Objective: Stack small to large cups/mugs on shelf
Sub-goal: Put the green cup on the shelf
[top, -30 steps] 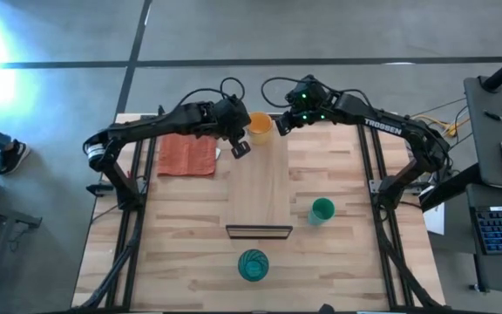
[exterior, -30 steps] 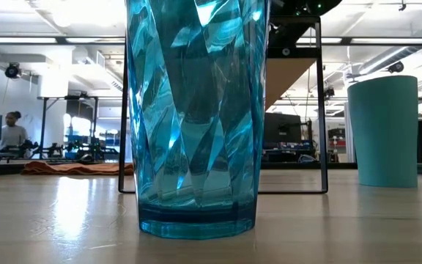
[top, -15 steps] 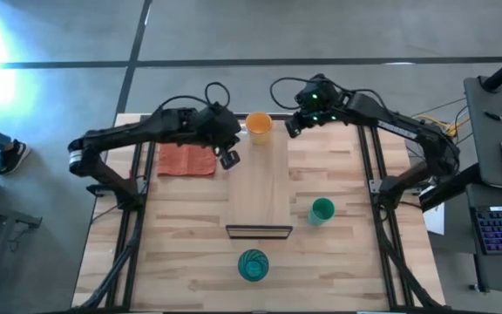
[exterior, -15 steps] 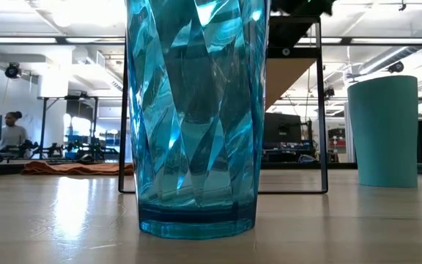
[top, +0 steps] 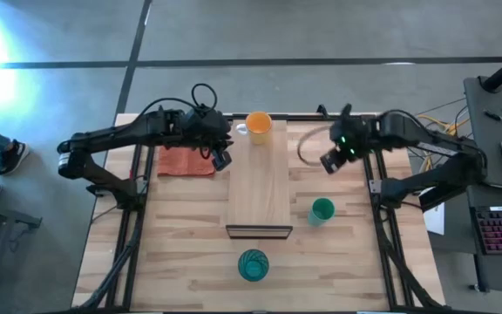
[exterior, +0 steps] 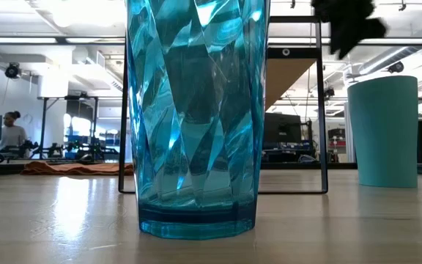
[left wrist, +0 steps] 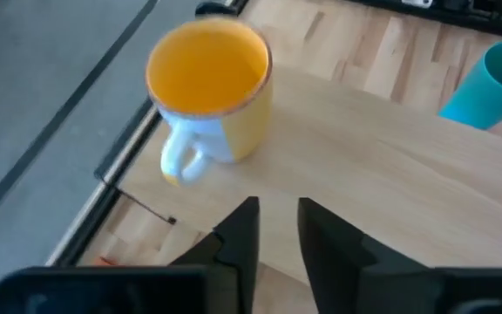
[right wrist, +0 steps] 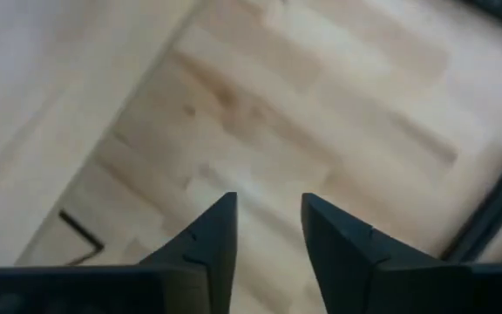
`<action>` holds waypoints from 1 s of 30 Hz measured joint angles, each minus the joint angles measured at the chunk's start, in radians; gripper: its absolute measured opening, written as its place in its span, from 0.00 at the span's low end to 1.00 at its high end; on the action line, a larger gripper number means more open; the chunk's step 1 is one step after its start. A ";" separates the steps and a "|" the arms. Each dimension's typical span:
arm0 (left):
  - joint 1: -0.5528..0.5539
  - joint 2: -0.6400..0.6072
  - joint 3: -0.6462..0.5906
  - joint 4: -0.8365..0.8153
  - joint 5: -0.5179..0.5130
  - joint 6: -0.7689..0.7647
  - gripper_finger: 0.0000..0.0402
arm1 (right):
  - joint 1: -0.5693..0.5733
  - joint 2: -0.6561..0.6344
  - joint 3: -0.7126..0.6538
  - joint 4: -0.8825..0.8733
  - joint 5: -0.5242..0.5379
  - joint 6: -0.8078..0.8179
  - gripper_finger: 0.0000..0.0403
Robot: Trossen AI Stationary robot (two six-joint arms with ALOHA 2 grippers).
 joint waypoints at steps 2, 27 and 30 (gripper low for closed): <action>-0.001 -0.010 -0.021 -0.003 0.007 -0.026 0.21 | 0.073 -0.029 -0.033 -0.026 0.007 0.118 0.34; -0.013 -0.117 -0.083 0.000 0.036 -0.038 0.28 | 0.452 0.043 -0.311 0.152 -0.052 0.705 0.38; -0.013 -0.117 -0.090 0.000 0.036 -0.038 0.28 | 0.459 0.053 -0.323 0.178 -0.057 0.704 0.38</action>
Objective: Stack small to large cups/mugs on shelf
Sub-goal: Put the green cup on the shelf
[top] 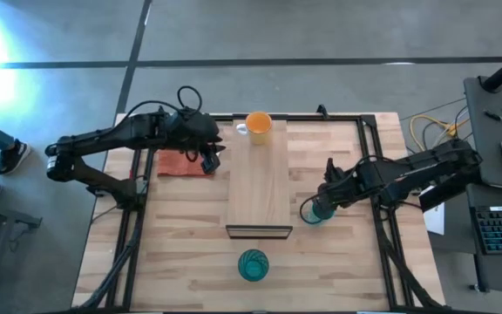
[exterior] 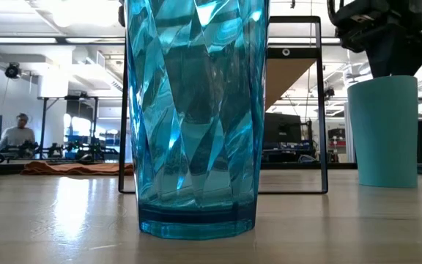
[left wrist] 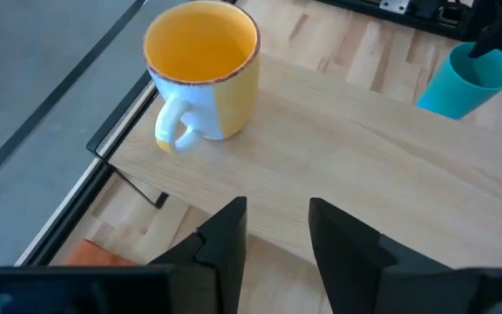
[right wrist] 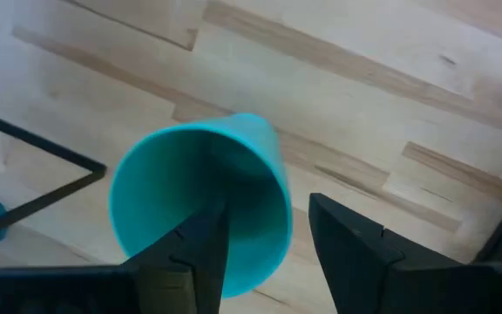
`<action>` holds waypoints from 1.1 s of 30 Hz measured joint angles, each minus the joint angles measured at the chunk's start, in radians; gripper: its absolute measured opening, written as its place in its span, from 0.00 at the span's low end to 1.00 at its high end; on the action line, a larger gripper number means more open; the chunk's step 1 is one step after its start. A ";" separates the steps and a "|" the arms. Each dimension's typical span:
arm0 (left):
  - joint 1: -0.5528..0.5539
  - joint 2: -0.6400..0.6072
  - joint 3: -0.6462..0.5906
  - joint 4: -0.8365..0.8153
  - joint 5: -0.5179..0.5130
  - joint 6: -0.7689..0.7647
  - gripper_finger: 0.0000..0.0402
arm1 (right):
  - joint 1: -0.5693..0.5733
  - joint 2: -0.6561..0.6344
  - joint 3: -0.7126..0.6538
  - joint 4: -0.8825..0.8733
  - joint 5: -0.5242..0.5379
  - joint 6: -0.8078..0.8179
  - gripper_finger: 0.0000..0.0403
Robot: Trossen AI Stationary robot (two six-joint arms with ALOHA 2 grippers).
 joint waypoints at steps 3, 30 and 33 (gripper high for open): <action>0.000 0.000 -0.004 -0.002 0.000 0.000 0.28 | 0.000 0.009 -0.013 0.016 -0.005 0.000 0.38; 0.000 -0.028 -0.025 -0.078 -0.025 -0.009 0.28 | -0.001 0.087 0.283 -0.257 0.028 -0.173 0.02; 0.000 -0.050 -0.050 -0.073 -0.045 -0.014 0.28 | -0.001 0.138 0.428 -0.419 0.060 -0.188 0.02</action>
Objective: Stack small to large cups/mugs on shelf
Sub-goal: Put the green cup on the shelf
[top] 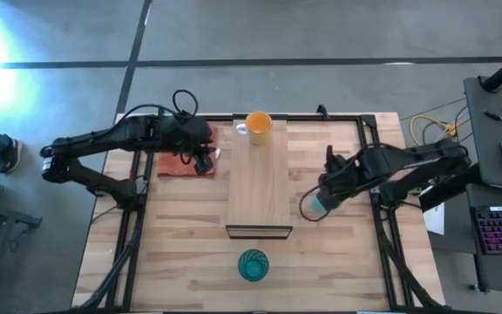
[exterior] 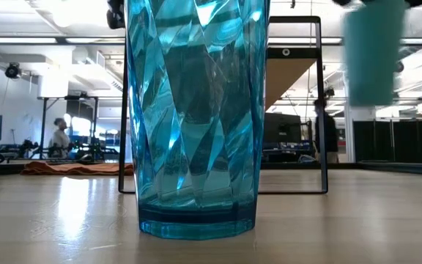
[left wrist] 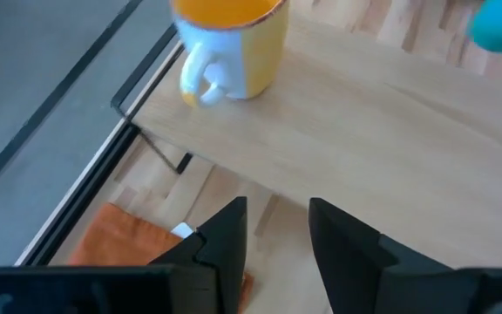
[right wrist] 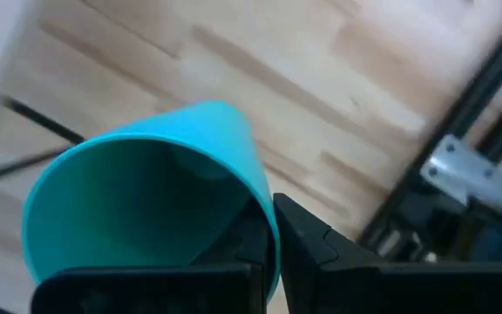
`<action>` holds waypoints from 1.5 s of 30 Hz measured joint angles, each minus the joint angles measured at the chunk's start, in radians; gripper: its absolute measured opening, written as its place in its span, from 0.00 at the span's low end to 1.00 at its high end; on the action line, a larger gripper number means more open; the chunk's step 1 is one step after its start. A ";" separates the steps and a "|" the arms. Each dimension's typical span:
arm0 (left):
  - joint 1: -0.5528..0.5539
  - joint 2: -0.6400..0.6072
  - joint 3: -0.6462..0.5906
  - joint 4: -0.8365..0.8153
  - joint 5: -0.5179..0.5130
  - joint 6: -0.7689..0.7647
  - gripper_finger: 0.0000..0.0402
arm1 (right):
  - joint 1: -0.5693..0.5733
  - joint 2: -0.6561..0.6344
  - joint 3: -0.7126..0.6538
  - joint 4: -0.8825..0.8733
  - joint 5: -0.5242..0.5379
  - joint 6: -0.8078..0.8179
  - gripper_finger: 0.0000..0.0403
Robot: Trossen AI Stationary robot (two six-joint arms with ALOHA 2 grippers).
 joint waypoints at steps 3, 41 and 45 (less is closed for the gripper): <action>0.000 -0.024 -0.033 0.002 -0.011 -0.024 0.28 | -0.002 0.008 0.088 0.058 0.044 -0.045 0.02; -0.019 0.070 -0.188 0.370 0.149 -0.127 0.28 | -0.381 0.632 0.903 0.069 -0.032 -0.747 0.07; -0.022 0.106 -0.188 0.409 0.150 -0.126 0.28 | -0.388 0.628 0.904 0.112 -0.048 -0.749 0.07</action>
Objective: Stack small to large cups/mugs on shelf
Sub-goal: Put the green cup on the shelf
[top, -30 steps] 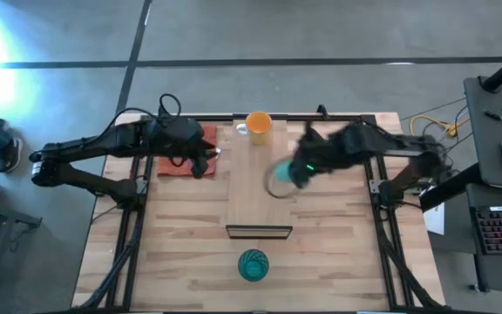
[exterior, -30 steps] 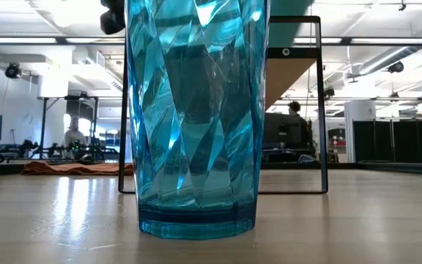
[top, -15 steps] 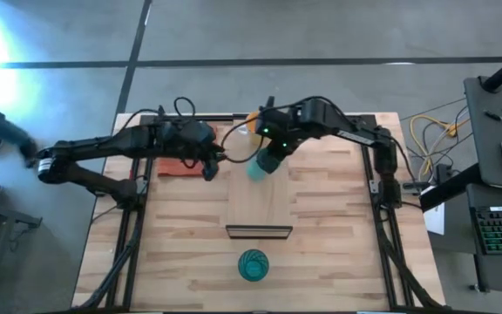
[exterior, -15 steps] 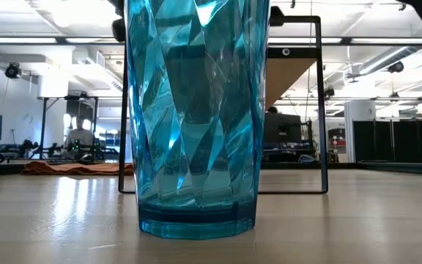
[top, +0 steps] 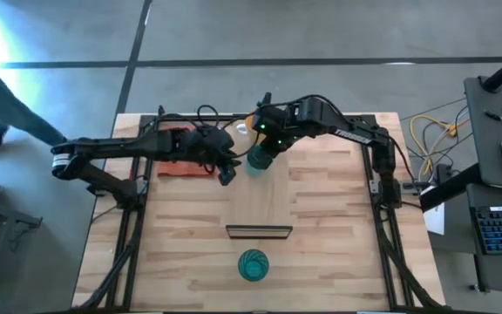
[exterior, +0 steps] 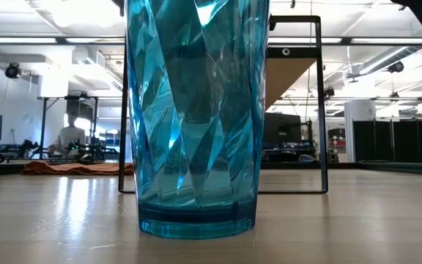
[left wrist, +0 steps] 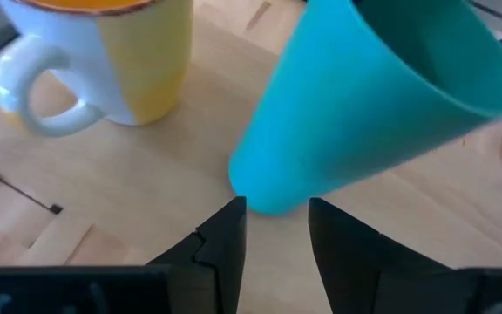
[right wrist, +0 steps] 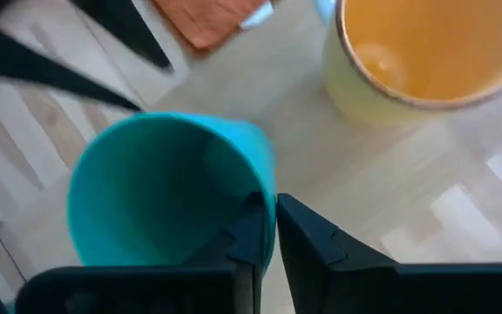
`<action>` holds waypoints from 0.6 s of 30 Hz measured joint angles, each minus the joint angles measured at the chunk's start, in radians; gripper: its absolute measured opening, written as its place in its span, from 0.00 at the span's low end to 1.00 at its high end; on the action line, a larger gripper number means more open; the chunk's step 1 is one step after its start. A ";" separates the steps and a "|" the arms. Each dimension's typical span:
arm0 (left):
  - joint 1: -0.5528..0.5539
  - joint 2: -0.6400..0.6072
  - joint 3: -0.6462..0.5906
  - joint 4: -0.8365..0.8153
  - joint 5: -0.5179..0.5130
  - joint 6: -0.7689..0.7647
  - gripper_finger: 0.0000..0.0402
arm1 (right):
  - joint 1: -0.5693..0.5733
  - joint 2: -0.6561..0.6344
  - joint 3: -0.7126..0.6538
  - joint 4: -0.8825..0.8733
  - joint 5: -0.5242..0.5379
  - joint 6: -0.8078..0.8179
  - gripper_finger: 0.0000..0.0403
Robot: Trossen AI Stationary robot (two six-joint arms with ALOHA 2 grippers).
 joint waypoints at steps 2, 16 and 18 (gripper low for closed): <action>0.000 0.020 0.000 0.021 0.002 0.000 0.28 | 0.000 0.000 0.000 0.022 -0.007 -0.004 0.07; -0.010 0.090 0.000 0.056 0.011 -0.002 0.28 | -0.029 -0.003 0.000 0.039 0.028 -0.049 0.08; -0.010 0.083 0.000 0.049 0.009 -0.001 0.28 | -0.032 -0.012 0.000 0.039 0.034 -0.061 0.08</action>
